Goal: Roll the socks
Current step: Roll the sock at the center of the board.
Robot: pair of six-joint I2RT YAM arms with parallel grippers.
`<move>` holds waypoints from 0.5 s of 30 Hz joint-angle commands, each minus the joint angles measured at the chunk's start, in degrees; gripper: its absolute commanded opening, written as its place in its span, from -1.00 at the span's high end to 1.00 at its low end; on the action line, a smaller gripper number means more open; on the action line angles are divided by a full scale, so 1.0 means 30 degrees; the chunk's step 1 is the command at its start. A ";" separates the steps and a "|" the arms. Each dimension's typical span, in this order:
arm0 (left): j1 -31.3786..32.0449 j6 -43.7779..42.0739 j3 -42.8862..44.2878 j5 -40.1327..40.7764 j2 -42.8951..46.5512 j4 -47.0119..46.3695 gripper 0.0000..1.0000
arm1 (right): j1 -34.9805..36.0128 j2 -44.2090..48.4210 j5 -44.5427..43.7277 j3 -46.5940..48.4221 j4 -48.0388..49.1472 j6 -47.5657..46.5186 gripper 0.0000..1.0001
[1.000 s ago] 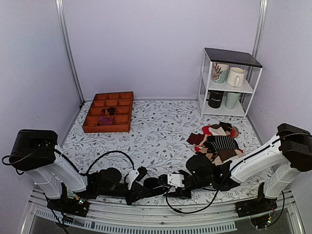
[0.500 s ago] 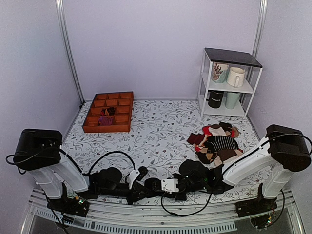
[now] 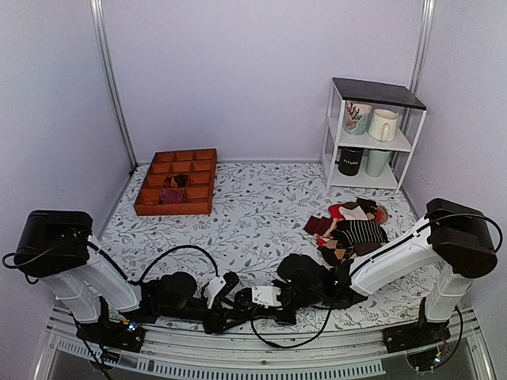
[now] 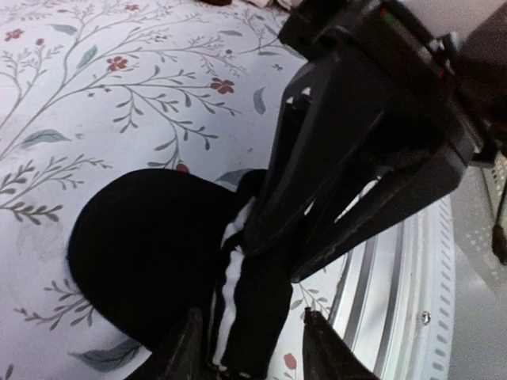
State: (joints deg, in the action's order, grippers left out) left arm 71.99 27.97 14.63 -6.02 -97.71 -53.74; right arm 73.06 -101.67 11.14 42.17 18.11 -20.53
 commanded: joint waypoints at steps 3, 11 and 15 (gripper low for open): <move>0.0512 -0.2919 -0.0689 0.3751 0.3831 0.6567 -0.07 | -0.1407 -0.1657 0.5131 0.1859 -0.6366 0.2423 0.61; 0.3205 -0.6132 -0.1423 0.8487 0.7590 0.6163 -0.26 | -0.3090 -0.4281 0.7561 0.5635 -1.1758 0.4322 0.61; 0.3648 -0.7439 -0.0871 0.8429 0.6896 0.5300 -0.25 | -0.3564 -0.5338 0.7679 0.6587 -1.3159 0.5123 0.61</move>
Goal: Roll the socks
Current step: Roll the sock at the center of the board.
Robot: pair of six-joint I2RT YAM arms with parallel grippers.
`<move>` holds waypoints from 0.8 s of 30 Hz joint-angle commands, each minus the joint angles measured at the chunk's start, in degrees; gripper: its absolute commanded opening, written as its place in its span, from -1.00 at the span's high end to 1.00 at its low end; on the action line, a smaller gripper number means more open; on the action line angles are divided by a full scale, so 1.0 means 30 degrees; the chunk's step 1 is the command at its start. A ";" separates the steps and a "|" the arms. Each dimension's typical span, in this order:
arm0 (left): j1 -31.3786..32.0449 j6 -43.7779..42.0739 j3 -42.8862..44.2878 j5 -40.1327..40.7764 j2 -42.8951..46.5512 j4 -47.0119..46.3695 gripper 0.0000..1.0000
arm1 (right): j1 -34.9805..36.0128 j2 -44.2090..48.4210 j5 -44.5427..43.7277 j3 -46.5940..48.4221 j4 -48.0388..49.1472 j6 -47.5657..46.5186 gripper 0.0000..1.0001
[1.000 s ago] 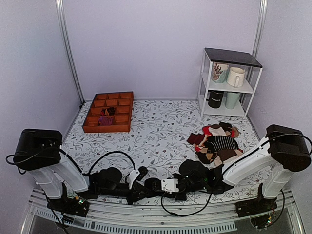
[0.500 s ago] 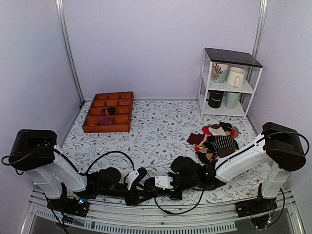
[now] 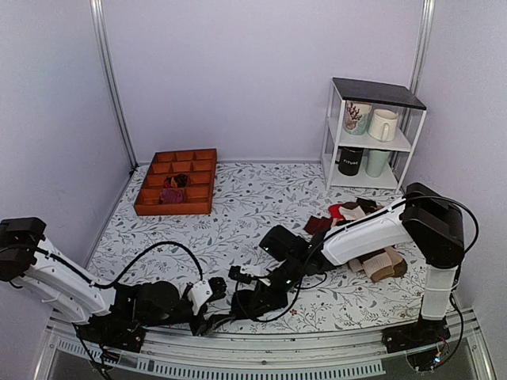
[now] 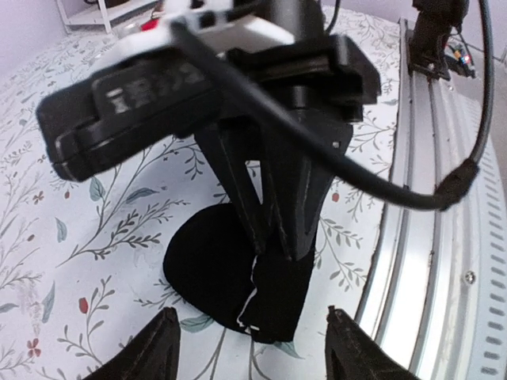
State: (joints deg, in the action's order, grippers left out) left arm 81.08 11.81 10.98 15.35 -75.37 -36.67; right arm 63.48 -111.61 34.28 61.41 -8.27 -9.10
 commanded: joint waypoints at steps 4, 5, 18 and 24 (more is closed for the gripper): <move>0.0742 -0.2527 0.0888 0.1114 -0.2529 -0.1273 -0.26 | -0.0586 -0.2302 0.0094 0.0455 -0.4770 0.1887 0.61; 0.0820 -0.2546 0.1025 0.1095 -0.3000 -0.1455 -0.26 | -0.0630 -0.2315 0.0091 0.0464 -0.4794 0.1986 0.61; 0.1337 -0.3253 0.1237 0.1294 -0.5156 -0.4228 -0.13 | -0.0796 -0.2690 0.0141 0.0454 -0.4970 0.2122 0.60; 0.1304 -0.2843 0.1459 0.1048 -0.5946 -0.4039 0.30 | -0.0829 -0.2713 0.0188 0.0455 -0.4966 0.2156 0.61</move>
State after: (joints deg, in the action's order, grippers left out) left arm 84.27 2.98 14.31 18.79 -91.42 -47.57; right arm 61.10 -114.91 40.80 65.25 -14.06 -3.46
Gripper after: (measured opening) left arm 0.377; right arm 0.197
